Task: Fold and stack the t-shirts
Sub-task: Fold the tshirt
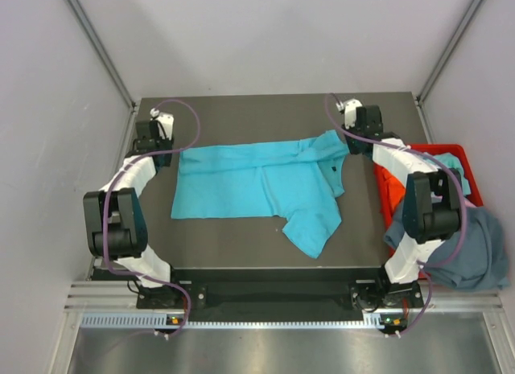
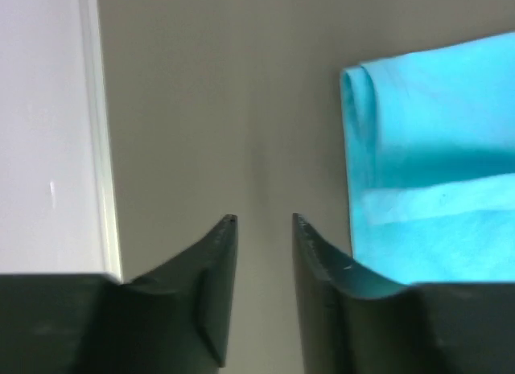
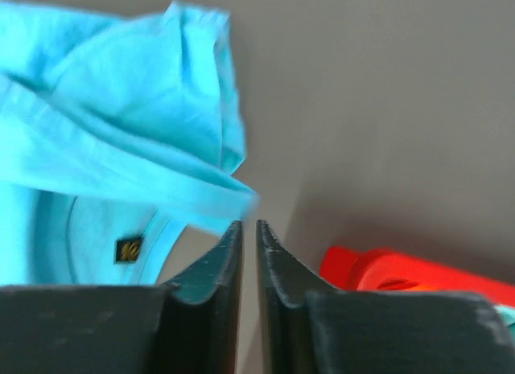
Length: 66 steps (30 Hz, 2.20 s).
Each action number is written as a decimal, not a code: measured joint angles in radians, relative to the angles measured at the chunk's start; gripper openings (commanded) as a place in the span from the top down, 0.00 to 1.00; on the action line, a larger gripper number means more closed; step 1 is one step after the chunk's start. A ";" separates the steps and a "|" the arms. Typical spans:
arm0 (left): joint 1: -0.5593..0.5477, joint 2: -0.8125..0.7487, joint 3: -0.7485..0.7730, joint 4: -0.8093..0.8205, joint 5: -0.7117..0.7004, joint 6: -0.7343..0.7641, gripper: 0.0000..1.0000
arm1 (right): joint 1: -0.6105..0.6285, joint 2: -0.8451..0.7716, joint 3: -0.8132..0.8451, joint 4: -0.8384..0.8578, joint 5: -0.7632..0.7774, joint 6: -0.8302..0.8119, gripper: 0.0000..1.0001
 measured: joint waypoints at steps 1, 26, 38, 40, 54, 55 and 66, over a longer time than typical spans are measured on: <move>0.008 -0.003 0.000 -0.008 -0.002 -0.006 0.43 | -0.001 0.000 0.001 -0.023 -0.009 0.000 0.78; 0.020 0.212 0.290 -0.333 0.194 -0.191 0.44 | -0.001 0.189 0.339 -0.173 -0.291 0.129 0.57; 0.021 0.317 0.358 -0.442 0.310 -0.230 0.55 | -0.001 0.192 0.375 -0.185 -0.291 0.137 0.57; 0.021 0.326 0.358 -0.450 0.314 -0.232 0.57 | -0.001 0.192 0.375 -0.185 -0.291 0.137 0.57; 0.021 0.348 0.362 -0.475 0.314 -0.232 0.65 | -0.001 0.198 0.375 -0.184 -0.291 0.138 0.57; 0.021 0.353 0.362 -0.475 0.314 -0.232 0.65 | -0.001 0.201 0.375 -0.184 -0.291 0.138 0.57; 0.023 0.360 0.368 -0.476 0.308 -0.242 1.00 | -0.001 0.208 0.375 -0.183 -0.288 0.140 0.57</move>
